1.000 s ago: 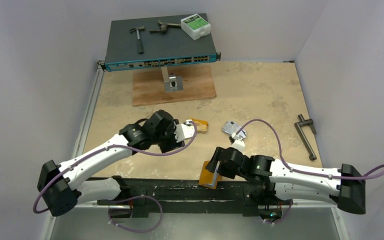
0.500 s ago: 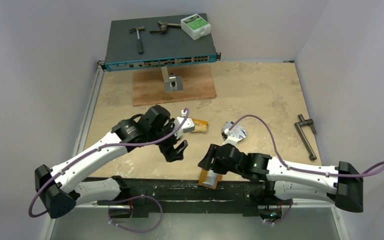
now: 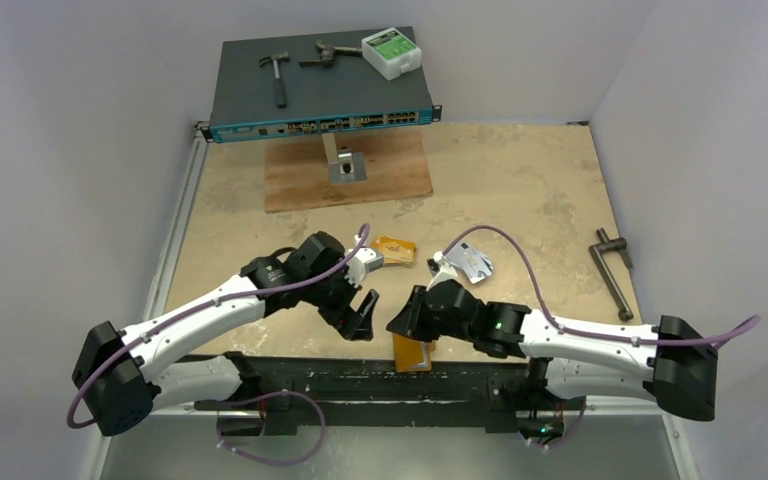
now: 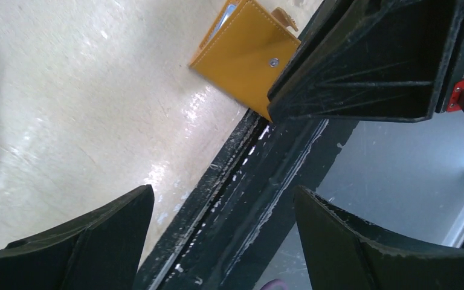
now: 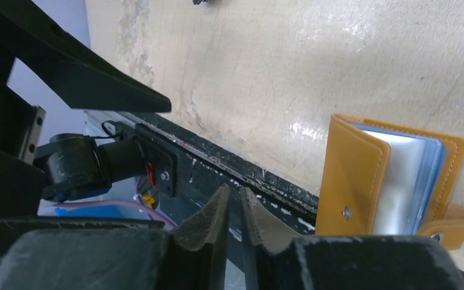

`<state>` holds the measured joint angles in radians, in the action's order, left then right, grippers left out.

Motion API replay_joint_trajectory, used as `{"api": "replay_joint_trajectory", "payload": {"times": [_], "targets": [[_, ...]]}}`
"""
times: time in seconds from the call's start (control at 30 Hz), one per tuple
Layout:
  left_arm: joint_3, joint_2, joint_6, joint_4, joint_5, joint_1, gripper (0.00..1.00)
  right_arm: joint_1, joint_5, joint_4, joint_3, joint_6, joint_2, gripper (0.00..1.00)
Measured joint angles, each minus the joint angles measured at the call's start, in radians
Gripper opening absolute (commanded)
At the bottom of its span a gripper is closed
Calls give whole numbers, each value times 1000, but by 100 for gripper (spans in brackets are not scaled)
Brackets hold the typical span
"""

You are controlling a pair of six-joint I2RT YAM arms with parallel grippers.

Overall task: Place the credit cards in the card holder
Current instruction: Open the card holder at the corner of the board.

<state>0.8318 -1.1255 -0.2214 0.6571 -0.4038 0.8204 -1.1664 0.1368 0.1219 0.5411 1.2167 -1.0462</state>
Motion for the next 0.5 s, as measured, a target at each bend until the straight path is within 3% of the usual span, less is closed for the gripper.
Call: {"api": "replay_joint_trajectory", "payload": {"times": [0.07,0.17,0.23,0.5], "targets": [[-30,-4,-36,-34,-9,0,87,24,-23,-32,-8,-7,-21,14],[-53,-11,-64,-67,-13,1,87,67,-57,-53,-10,-24,-67,46],[-54,-12,-64,-82,-12,1,87,90,-68,-39,-9,-42,-74,57],[-65,14,13,-101,6,1,86,129,-18,191,111,-144,66,59]]}}
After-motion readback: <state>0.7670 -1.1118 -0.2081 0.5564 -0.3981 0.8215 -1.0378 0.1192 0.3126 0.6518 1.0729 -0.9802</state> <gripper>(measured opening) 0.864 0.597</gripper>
